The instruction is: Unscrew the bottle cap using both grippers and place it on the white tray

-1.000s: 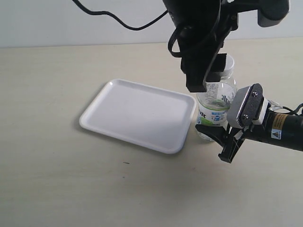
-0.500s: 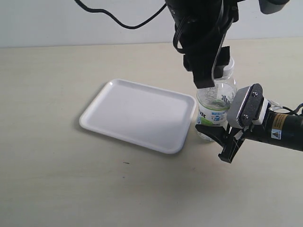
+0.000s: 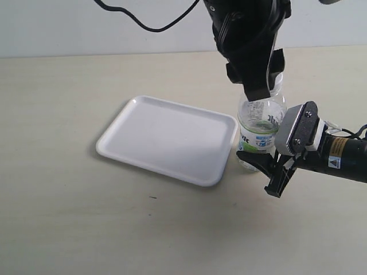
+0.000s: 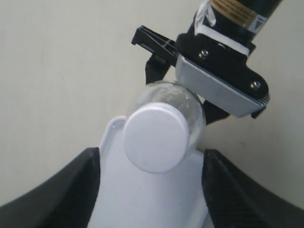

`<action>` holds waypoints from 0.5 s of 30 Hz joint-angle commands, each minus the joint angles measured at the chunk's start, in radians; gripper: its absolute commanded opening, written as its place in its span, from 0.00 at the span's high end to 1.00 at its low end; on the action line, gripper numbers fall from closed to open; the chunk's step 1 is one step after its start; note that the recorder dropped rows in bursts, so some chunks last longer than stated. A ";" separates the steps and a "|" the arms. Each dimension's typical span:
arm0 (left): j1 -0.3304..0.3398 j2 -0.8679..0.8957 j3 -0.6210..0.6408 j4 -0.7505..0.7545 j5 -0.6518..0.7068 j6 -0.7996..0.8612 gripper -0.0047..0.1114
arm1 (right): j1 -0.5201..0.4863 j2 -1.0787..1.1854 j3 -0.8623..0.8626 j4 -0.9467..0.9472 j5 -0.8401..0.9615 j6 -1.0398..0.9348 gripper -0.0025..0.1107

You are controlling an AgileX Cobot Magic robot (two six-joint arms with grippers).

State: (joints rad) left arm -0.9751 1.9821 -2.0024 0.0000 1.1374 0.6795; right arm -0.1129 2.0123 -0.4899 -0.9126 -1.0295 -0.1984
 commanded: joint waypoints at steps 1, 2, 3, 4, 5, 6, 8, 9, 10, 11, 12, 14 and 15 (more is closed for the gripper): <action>0.000 -0.004 -0.009 -0.013 -0.048 -0.009 0.44 | -0.003 0.009 0.003 -0.010 0.117 -0.019 0.98; 0.000 -0.004 -0.009 -0.013 -0.048 -0.008 0.44 | -0.003 0.009 0.003 -0.003 0.117 -0.022 0.98; 0.000 -0.004 -0.009 -0.013 -0.048 -0.008 0.44 | -0.003 0.009 0.003 -0.003 0.117 -0.038 0.98; 0.000 -0.004 -0.009 -0.010 -0.041 -0.008 0.44 | -0.003 0.009 0.003 -0.003 0.117 -0.044 0.98; 0.000 -0.004 -0.009 -0.010 -0.026 -0.002 0.44 | -0.003 0.009 0.003 -0.001 0.117 -0.044 0.98; 0.000 -0.004 -0.009 -0.010 -0.011 0.010 0.44 | -0.003 0.009 0.003 0.003 0.117 -0.044 0.98; 0.000 -0.004 -0.009 -0.010 0.036 0.087 0.44 | -0.003 0.009 0.003 0.024 0.117 -0.063 0.98; 0.000 -0.004 -0.009 -0.010 0.052 0.116 0.44 | -0.003 0.009 0.003 0.024 0.117 -0.074 0.98; 0.000 -0.004 -0.009 -0.010 0.065 0.133 0.44 | -0.003 0.009 0.003 0.024 0.117 -0.084 0.98; 0.000 -0.004 -0.009 -0.010 0.070 0.133 0.44 | -0.003 0.009 0.003 0.024 0.117 -0.095 0.98; 0.000 -0.004 -0.009 -0.010 0.070 0.133 0.44 | -0.003 0.009 0.003 0.032 0.117 -0.110 0.98; 0.000 -0.004 -0.009 -0.010 0.070 0.133 0.44 | -0.003 0.009 0.003 0.074 0.117 -0.135 0.98; 0.000 -0.004 -0.009 -0.010 0.070 0.133 0.44 | -0.003 0.009 0.003 0.084 0.117 -0.146 0.98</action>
State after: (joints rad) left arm -0.9751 1.9821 -2.0063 0.0000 1.2002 0.8037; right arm -0.1129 2.0123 -0.4899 -0.8801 -1.0295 -0.2902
